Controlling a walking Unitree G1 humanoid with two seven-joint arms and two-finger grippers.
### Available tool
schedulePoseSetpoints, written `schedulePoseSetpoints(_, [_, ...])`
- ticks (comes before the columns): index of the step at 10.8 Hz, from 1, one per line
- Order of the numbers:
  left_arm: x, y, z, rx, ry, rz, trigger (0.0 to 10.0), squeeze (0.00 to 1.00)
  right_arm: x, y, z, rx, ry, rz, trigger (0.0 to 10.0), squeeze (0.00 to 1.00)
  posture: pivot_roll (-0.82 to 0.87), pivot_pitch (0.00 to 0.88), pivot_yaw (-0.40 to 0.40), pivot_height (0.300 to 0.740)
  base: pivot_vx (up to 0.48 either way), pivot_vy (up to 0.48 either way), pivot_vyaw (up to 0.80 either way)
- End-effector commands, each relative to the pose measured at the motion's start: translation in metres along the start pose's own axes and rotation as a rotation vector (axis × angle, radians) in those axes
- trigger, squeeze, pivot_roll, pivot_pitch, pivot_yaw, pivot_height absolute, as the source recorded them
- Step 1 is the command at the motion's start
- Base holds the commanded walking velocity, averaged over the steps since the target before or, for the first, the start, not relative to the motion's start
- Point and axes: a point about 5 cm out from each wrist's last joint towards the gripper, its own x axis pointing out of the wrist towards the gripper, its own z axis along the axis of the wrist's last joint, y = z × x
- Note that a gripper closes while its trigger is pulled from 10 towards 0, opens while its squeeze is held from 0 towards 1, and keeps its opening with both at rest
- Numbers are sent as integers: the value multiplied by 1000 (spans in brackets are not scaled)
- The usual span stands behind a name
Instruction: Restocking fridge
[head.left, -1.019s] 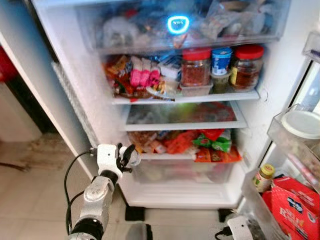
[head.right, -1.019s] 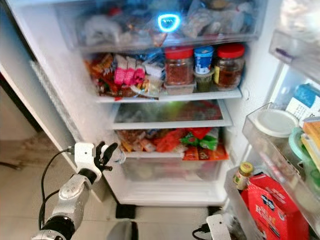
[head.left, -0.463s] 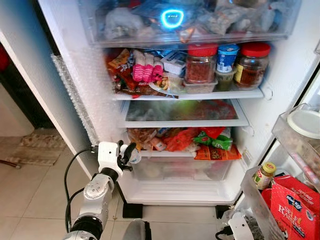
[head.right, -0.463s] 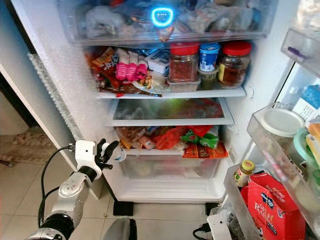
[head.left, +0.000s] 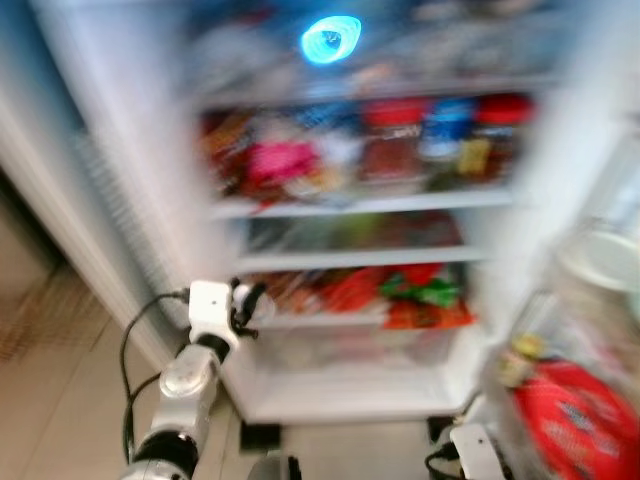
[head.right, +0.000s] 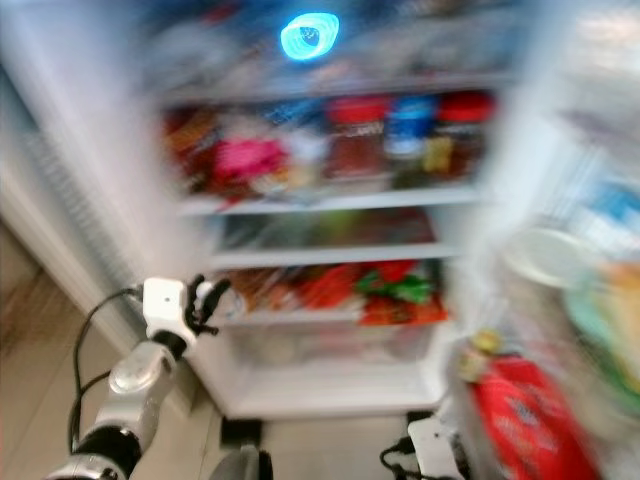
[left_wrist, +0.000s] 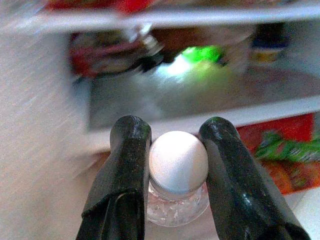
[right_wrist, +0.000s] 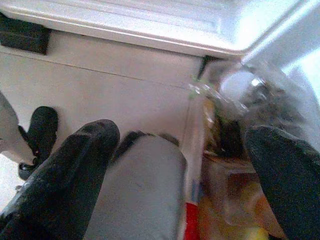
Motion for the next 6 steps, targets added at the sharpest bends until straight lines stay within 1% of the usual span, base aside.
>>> schedulePoseSetpoints(1, [1, -3, 1, 18, -2, -18, 10000, 0, -1, -1, -3, 16, 5, -9, 10000, 0, 47, 0, 61, 634, 281, 0, 0])
schedulePoseSetpoints(6, [2, -5, 4, 36, -9, -36, 10000, 0, -1, -1, -4, 12, 7, -7, 10000, 0, 48, 0, 62, 634, 286, 0, 0])
